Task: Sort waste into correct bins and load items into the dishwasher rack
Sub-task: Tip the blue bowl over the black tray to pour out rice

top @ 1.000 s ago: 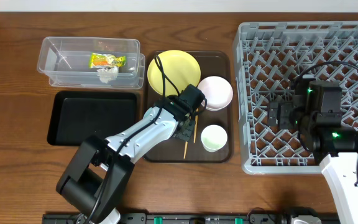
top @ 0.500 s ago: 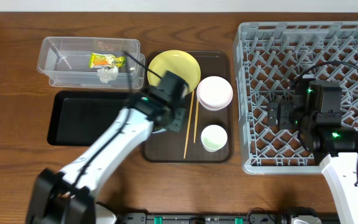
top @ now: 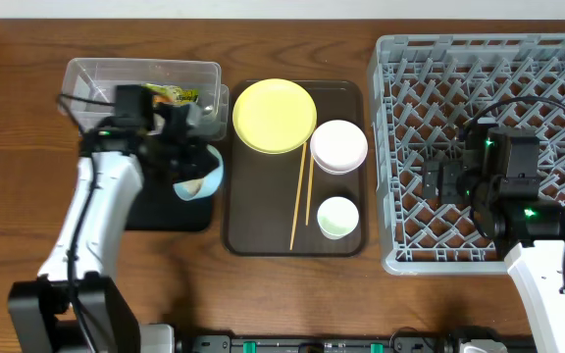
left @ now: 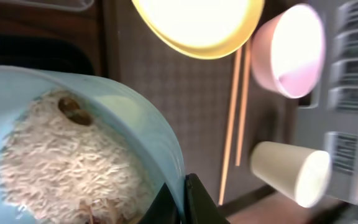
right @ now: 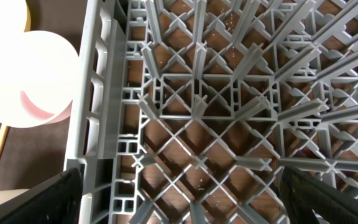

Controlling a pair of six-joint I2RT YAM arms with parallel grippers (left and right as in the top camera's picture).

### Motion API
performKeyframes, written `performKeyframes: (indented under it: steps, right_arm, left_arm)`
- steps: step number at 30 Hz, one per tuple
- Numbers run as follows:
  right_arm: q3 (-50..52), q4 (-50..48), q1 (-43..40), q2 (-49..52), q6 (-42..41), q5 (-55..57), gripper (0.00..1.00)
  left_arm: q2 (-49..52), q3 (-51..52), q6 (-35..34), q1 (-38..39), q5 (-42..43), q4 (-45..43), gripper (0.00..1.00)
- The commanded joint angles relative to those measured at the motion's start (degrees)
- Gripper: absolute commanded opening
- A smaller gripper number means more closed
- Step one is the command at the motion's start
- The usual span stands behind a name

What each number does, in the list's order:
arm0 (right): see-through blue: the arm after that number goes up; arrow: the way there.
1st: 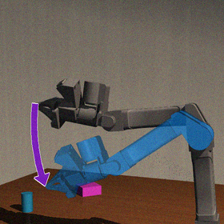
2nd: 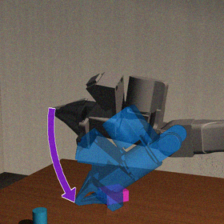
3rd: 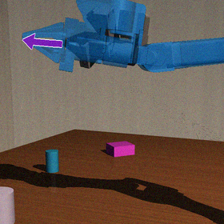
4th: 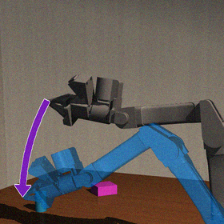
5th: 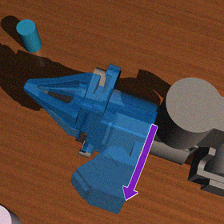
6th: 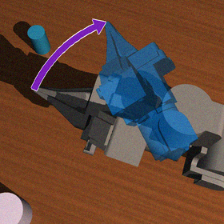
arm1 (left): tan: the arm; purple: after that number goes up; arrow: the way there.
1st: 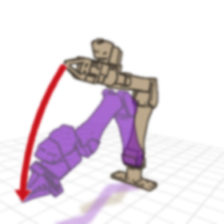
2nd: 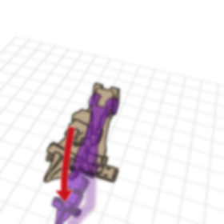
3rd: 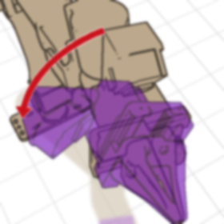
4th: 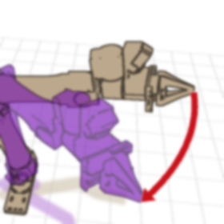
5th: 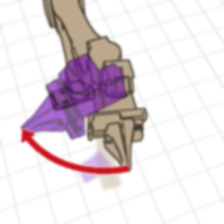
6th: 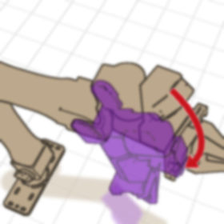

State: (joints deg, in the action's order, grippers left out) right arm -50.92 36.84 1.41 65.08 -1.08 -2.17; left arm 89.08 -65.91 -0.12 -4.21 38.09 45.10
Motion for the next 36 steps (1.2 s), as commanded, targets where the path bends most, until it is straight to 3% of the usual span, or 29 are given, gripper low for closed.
performKeyframes:
  steps: [1, 7, 17, 24, 30, 36]
  right_arm:
    - [-1.2, 0.1, -0.7, -0.7, -0.6, -0.5, 0.99]
    - [-1.2, 0.0, -0.7, -0.7, -0.6, -0.5, 0.99]
    - [-1.2, 0.1, -0.7, -0.7, -0.6, -0.5, 0.99]
    - [-1.2, 0.1, -0.7, -0.7, -0.6, -0.5, 0.99]
    - [-1.2, 0.1, -0.7, -0.7, -0.6, -0.4, 0.99]
    - [-1.2, 0.1, -0.7, -0.7, -0.6, -0.4, 0.99]
  left_arm:
    - [2.9, 0.5, 7.7, -6.0, 18.0, 0.8, 0.06]
    - [9.4, 0.9, 10.0, -14.7, 33.8, 1.1, 0.06]
    - [17.1, 0.9, 9.8, -22.9, 52.1, 1.2, 0.06]
    - [17.4, 0.9, 2.4, -26.0, 52.0, 1.2, 0.06]
    - [17.4, 0.9, -9.2, -27.8, 52.0, 1.2, 0.06]
    - [17.4, 0.9, -13.0, -29.2, 52.0, 1.2, 0.06]
